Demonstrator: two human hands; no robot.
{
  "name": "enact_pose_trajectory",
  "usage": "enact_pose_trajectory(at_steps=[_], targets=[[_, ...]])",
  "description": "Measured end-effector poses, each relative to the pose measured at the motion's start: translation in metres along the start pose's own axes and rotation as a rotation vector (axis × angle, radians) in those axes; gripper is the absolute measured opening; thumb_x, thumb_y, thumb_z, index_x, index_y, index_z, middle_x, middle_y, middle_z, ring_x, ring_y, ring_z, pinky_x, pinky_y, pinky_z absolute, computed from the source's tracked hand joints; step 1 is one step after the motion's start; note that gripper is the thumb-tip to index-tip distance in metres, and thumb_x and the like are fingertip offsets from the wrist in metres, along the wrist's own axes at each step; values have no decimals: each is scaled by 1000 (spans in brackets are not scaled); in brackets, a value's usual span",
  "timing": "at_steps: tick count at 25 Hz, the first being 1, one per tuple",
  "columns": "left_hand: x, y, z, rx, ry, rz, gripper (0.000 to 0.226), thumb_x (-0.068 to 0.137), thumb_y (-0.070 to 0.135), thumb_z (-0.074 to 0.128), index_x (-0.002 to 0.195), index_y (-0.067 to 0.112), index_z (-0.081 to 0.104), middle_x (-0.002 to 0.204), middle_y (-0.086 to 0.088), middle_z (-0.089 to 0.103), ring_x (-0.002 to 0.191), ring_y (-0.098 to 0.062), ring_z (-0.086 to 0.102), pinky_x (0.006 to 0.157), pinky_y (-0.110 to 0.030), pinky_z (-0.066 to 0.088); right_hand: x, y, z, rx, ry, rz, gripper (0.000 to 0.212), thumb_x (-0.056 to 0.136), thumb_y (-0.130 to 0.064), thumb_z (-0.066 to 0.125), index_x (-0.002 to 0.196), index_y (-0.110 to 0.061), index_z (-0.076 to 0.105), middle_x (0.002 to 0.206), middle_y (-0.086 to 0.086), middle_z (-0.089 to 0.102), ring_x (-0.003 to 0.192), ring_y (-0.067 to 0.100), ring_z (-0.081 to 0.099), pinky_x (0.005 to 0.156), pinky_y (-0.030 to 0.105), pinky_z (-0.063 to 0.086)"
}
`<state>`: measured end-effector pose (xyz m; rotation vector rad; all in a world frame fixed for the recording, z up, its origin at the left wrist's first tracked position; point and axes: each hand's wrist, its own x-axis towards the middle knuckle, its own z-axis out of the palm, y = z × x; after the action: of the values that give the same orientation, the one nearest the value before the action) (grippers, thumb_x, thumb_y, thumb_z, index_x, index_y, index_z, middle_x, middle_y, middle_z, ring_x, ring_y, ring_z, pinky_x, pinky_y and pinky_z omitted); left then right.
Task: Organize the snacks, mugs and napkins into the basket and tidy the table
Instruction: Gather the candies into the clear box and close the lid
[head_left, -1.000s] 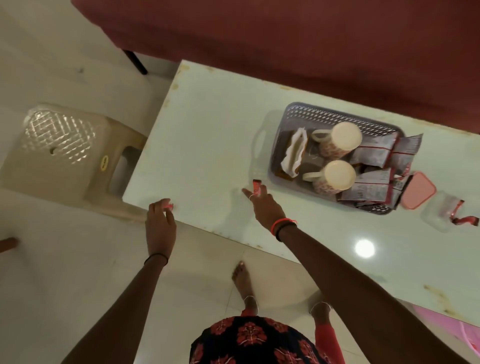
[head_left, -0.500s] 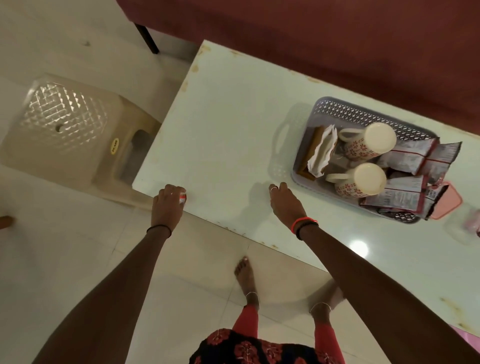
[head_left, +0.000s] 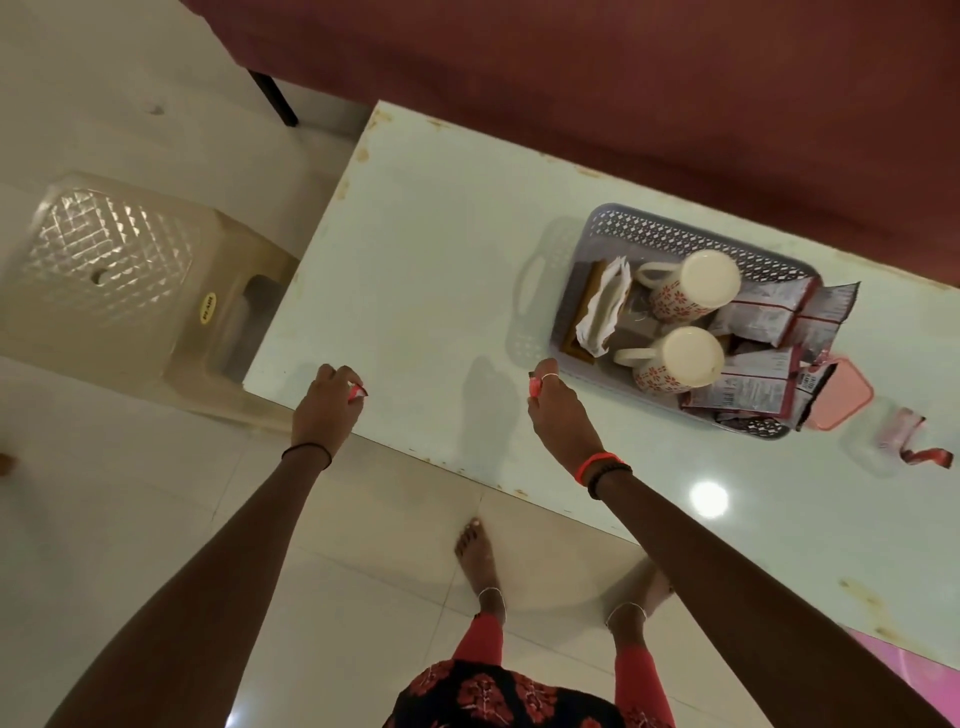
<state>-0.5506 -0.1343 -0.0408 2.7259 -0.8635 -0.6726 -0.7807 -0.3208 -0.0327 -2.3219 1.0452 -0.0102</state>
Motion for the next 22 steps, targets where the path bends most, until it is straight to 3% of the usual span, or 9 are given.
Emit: enact_pose_trajectory(at_steps=[4, 6, 10, 12, 14, 17, 18, 20, 22], targets=[[-18, 64, -11, -162, 60, -5, 7, 84, 23, 61, 89, 21, 57, 99, -1, 54, 74, -17, 57, 62, -29, 42, -17, 12, -27, 311, -26, 166, 29, 95, -20, 47, 121, -8, 47, 77, 7, 62, 66, 22, 59, 65, 40, 53], [-24, 104, -17, -213, 79, 35, 8, 83, 28, 62, 88, 23, 57, 96, 2, 56, 72, -15, 59, 62, -29, 44, -25, 26, -45, 406, 62, 208, 19, 96, -26, 44, 110, -14, 51, 79, 13, 67, 74, 26, 66, 68, 46, 54], [-35, 196, -17, -394, 66, 96, 9, 81, 29, 63, 82, 22, 57, 83, 5, 65, 72, -10, 64, 65, -30, 48, -43, 73, -95, 582, 340, 302, 16, 97, -23, 47, 108, -15, 56, 93, 9, 65, 73, 16, 68, 73, 35, 58], [-41, 240, -10, -490, 65, 166, 9, 80, 25, 65, 82, 19, 60, 84, 1, 67, 76, -14, 63, 68, -30, 50, -55, 105, -121, 615, 453, 369, 14, 95, -20, 50, 105, -13, 58, 89, 6, 67, 73, 10, 67, 71, 19, 56], [-50, 287, 3, -573, 28, 239, 8, 80, 21, 67, 83, 15, 63, 81, 2, 69, 75, -4, 65, 69, -18, 50, -71, 144, -148, 618, 555, 476, 13, 93, -18, 53, 104, -11, 57, 84, 3, 67, 70, 11, 65, 65, 8, 49], [-72, 359, 35, -632, -52, 340, 8, 80, 12, 69, 83, 7, 64, 72, 7, 64, 65, 12, 60, 64, -5, 44, -94, 207, -182, 679, 678, 611, 16, 89, -15, 59, 103, -8, 56, 93, 2, 66, 78, 21, 69, 72, 28, 55], [-81, 382, 48, -631, -89, 377, 9, 79, 12, 69, 83, 5, 64, 72, 6, 64, 65, 13, 59, 64, -5, 43, -101, 227, -191, 672, 707, 649, 18, 88, -15, 61, 103, -8, 56, 96, 4, 68, 80, 22, 69, 76, 26, 55], [-100, 428, 77, -611, -175, 438, 11, 80, 12, 69, 83, 3, 64, 74, 2, 65, 65, 10, 59, 64, -6, 42, -117, 264, -212, 655, 755, 706, 18, 87, -15, 62, 102, -5, 58, 98, 6, 69, 83, 17, 66, 73, 2, 45], [-117, 468, 105, -573, -250, 469, 12, 81, 13, 68, 84, 2, 64, 78, -5, 69, 68, 2, 59, 64, -4, 41, -132, 293, -229, 639, 795, 722, 15, 87, -13, 63, 98, -3, 60, 94, 7, 69, 81, 16, 63, 66, -4, 38]])
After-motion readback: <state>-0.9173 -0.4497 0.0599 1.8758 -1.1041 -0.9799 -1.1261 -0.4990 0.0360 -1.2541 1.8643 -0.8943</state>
